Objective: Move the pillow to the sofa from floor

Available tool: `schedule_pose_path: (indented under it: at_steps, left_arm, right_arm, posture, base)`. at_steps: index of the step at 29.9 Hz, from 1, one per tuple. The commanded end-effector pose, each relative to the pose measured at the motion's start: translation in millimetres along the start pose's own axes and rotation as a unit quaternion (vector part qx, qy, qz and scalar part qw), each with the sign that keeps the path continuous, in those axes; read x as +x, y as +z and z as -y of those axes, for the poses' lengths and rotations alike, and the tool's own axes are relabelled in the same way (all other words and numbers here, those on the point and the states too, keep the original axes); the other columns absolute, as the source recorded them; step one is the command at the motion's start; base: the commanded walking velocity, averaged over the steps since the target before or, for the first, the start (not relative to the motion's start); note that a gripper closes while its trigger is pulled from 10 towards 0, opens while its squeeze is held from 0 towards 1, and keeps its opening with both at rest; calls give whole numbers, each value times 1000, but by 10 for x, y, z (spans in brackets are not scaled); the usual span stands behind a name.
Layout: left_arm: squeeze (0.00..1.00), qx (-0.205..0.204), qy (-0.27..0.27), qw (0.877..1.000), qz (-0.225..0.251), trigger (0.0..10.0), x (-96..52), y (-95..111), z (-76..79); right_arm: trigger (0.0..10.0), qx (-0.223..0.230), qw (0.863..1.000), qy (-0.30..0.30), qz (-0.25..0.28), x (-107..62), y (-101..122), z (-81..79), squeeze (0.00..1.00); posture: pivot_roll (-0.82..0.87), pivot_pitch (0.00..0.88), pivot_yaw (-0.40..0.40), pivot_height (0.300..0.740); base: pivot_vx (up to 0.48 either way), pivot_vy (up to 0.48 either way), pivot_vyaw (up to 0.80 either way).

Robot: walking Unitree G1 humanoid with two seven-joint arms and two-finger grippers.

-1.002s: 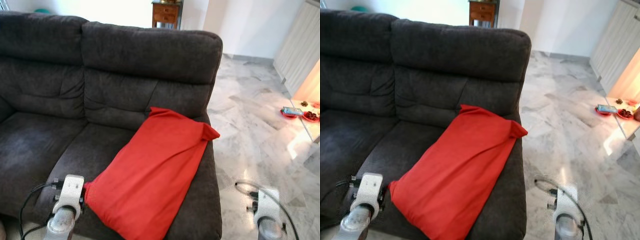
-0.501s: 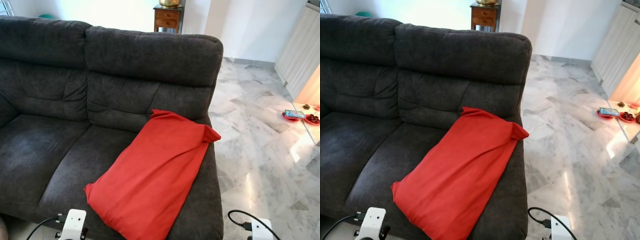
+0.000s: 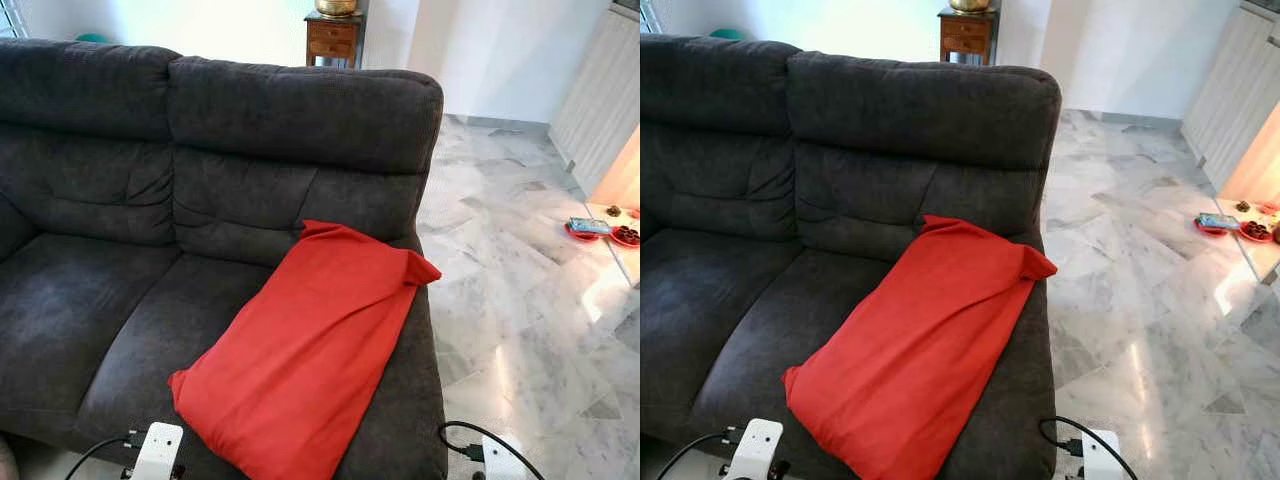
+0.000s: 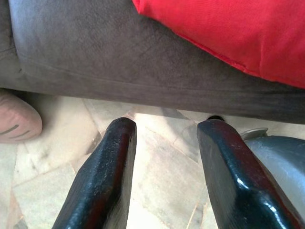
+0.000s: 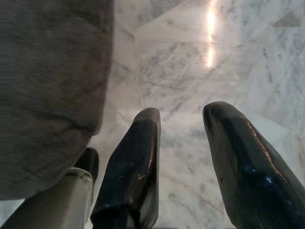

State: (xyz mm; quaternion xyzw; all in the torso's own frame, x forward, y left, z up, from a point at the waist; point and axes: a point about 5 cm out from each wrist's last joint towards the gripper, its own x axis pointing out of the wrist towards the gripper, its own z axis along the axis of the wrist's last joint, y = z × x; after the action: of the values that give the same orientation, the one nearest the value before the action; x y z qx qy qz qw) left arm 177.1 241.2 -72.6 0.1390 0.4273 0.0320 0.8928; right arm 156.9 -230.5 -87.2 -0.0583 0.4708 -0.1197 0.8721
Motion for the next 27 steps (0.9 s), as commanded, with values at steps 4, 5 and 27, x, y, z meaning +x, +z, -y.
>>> schedule_pose_path:
  at_steps: [4,5,27]
  left_arm:
    - [0,10,-6,1000,-18,10000,-17,-94,13]
    - [0,10,-6,1000,-21,10000,-20,-111,23]
    - [0,14,-5,998,-57,10000,-68,-294,-47]
  right_arm:
    - [10000,-1,1000,11,-5,-1,-9,-44,0]
    - [10000,-2,1000,12,-6,-3,-17,-45,0]
    - [10000,3,1000,27,-6,-7,-20,-111,0]
  posture:
    - [71,0,-35,740]
    - [71,0,-36,740]
    - [64,0,-29,740]
  base:
    - [0,0,0]
    - [0,0,0]
    - [-241,0,0]
